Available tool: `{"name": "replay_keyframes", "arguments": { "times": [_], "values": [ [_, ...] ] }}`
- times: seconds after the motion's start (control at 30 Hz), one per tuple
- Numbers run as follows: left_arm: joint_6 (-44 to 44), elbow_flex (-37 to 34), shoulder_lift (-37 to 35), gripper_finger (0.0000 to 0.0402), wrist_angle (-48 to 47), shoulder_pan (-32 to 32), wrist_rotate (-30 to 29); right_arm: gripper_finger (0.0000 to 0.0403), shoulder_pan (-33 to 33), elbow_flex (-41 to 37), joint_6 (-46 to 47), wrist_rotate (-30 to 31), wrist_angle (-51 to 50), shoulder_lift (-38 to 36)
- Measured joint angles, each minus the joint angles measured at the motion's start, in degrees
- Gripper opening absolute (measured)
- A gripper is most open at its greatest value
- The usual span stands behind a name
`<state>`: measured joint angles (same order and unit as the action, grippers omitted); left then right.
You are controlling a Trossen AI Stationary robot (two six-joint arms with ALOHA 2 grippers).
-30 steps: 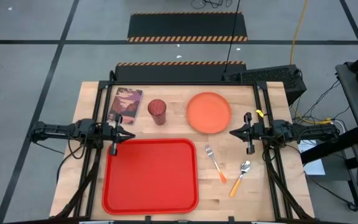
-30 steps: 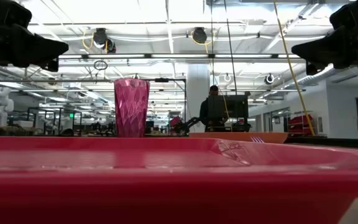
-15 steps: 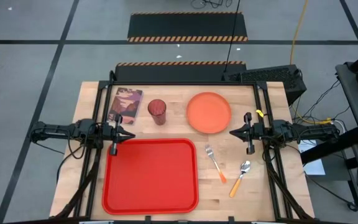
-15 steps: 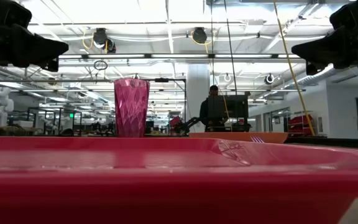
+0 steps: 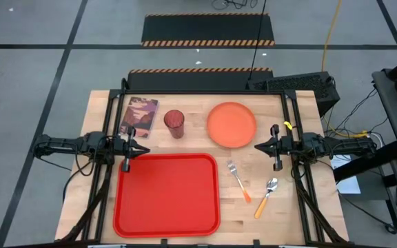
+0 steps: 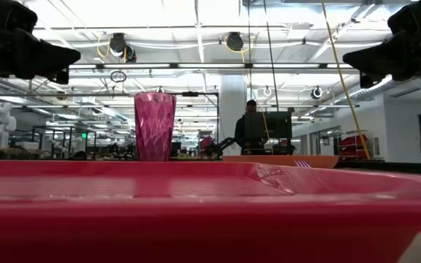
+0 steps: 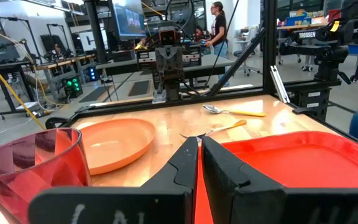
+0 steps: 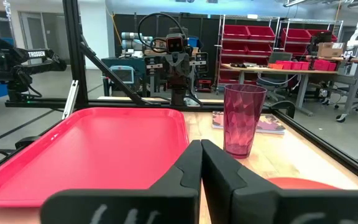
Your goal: Pick and place plate/cup/fork/spoon on tray
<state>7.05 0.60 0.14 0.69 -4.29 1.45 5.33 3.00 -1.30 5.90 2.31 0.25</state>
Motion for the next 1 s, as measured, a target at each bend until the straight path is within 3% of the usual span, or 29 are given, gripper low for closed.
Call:
{"name": "replay_keyframes", "arguments": {
  "times": [1.0],
  "values": [
    [0.0, 0.0, 0.0, 0.0026, 0.0, 0.0, 0.0, 0.0, 0.0, 0.0, 2.4, 0.0, 0.0, 0.0]
  ]
}}
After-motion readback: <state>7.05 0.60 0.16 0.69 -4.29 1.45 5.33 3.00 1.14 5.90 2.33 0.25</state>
